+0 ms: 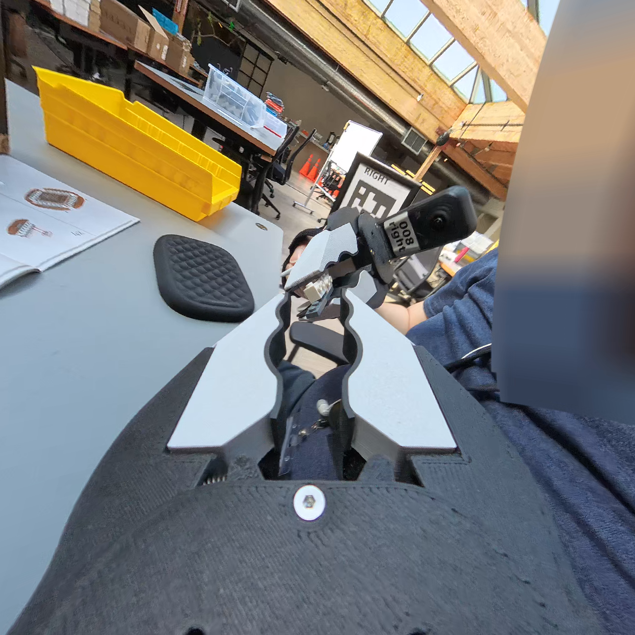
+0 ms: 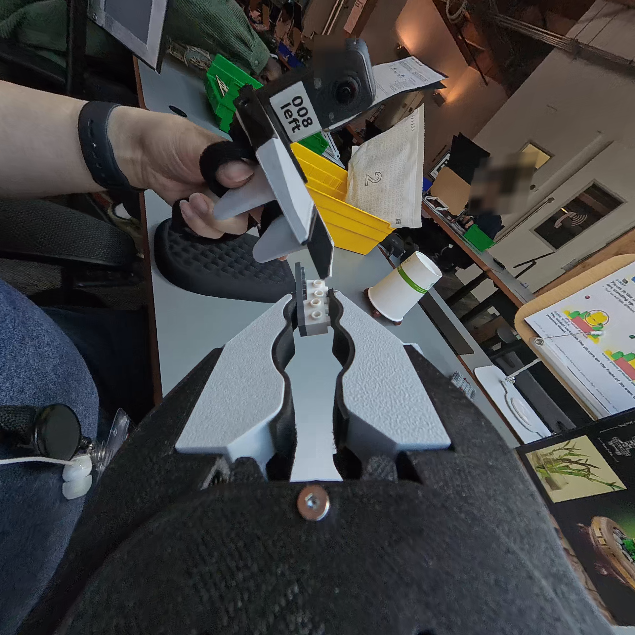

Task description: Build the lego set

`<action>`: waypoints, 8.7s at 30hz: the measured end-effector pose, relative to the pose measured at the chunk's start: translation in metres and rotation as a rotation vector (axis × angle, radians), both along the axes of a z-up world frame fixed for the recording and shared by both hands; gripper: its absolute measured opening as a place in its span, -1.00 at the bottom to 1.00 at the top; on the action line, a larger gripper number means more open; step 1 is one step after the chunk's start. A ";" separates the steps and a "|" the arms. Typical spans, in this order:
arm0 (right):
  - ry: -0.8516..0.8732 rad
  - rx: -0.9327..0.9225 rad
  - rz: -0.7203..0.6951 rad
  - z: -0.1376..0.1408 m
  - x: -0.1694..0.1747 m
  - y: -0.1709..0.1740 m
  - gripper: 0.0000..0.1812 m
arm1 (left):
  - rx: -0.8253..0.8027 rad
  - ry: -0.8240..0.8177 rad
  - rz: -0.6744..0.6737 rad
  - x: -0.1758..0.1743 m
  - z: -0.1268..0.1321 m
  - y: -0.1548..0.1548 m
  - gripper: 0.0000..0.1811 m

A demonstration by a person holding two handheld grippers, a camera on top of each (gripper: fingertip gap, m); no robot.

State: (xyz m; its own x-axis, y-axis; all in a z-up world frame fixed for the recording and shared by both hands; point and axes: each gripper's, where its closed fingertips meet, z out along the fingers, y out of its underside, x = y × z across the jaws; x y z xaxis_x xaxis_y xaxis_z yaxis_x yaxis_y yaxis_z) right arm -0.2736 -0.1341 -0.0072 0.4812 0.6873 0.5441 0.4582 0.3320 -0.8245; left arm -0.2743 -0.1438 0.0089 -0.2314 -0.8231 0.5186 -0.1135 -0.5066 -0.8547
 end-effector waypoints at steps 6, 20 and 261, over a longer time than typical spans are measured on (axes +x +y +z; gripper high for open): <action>0.117 -0.146 0.089 0.002 -0.003 -0.007 -0.83 | 0.595 0.051 0.181 -0.005 -0.003 0.001 -0.64; 0.072 -0.194 0.154 -0.004 -0.011 -0.016 -0.83 | 0.900 0.121 0.071 0.004 -0.010 -0.022 -0.82; -0.396 -0.084 -0.044 -0.075 0.006 0.006 -0.84 | 0.047 0.357 0.121 0.015 -0.082 -0.009 -0.94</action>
